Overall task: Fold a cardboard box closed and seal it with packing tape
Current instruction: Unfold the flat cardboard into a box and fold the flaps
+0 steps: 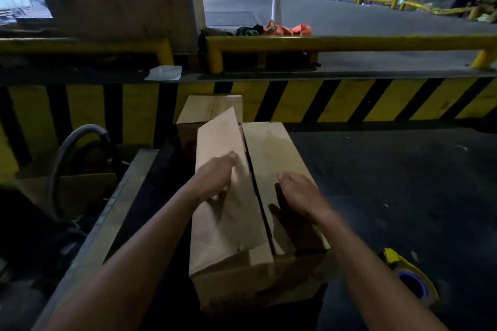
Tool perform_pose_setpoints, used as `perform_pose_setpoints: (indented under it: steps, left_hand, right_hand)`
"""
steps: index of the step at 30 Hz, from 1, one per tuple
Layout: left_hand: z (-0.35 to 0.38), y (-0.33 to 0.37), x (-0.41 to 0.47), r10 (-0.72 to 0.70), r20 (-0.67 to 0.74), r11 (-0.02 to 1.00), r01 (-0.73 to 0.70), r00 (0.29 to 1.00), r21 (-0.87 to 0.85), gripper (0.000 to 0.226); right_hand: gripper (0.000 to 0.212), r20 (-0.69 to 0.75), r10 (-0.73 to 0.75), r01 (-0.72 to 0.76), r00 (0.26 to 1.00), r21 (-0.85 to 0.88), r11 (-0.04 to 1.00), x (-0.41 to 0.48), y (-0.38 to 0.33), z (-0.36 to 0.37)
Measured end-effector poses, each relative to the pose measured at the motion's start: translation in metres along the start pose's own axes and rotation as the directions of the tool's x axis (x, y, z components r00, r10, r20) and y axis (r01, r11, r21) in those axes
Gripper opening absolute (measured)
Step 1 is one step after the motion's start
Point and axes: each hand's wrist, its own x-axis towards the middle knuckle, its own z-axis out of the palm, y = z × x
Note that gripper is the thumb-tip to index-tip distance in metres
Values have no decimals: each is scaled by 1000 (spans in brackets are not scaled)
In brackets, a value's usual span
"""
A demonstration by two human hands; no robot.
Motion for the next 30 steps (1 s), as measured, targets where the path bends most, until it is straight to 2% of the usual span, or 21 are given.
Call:
perform_pose_setpoints:
  steps: [1, 2, 4, 6, 8, 10, 12, 16, 19, 22, 26, 28, 30]
  left_hand:
    - [3, -9, 5, 22, 9, 991, -23, 1000, 132, 58]
    - [4, -19, 11, 50, 10, 965, -50, 999, 256, 59]
    - [9, -30, 19, 83, -8, 912, -73, 997, 404, 61]
    - [10, -31, 28, 139, -54, 899, -103, 989, 425, 56]
    - [10, -28, 42, 188, -115, 885, -118, 975, 450, 48]
    - [6, -28, 61, 200, -91, 850, -127, 976, 510, 48]
    - [0, -33, 86, 196, 0, 778, -156, 981, 608, 58]
    - [-10, -28, 133, 150, 38, 727, -137, 988, 673, 67]
    - [-10, -11, 157, 127, 56, 730, -132, 990, 670, 72]
    - [-14, -1, 179, 113, 58, 746, -123, 992, 655, 79]
    - [-34, -6, 206, 78, 58, 788, -98, 995, 608, 109]
    - [-40, -8, 216, 60, 52, 810, -79, 997, 581, 120]
    - [-45, -6, 217, 90, 48, 820, -101, 995, 563, 118]
  right_hand:
    - [37, -50, 27, -26, 998, 32, 999, -2, 0, 5]
    - [47, -79, 47, -48, 996, -1, 999, -6, 0, 11]
    - [72, -25, 91, -93, 996, -152, 984, -16, -1, 31]
    - [83, 63, 134, -108, 989, -310, 945, -29, -2, 53]
    - [85, 61, 124, -86, 990, -438, 895, -37, 4, 67]
    - [84, 4, 87, -74, 996, -481, 874, -41, 13, 75]
    - [86, -54, 60, -79, 997, -495, 865, -44, 20, 76]
    - [103, -261, 170, -280, 950, -478, 833, -58, 29, 65]
    - [119, -332, 349, -452, 876, -319, 833, -73, 40, 63]
    - [130, -315, 488, -508, 814, 20, 861, -85, 47, 71]
    - [144, -313, 590, -429, 745, 452, 782, -86, 43, 70]
    - [146, -335, 569, -345, 751, 537, 770, -83, 47, 70]
    - [145, -405, 519, -256, 753, 546, 798, -80, 56, 71]
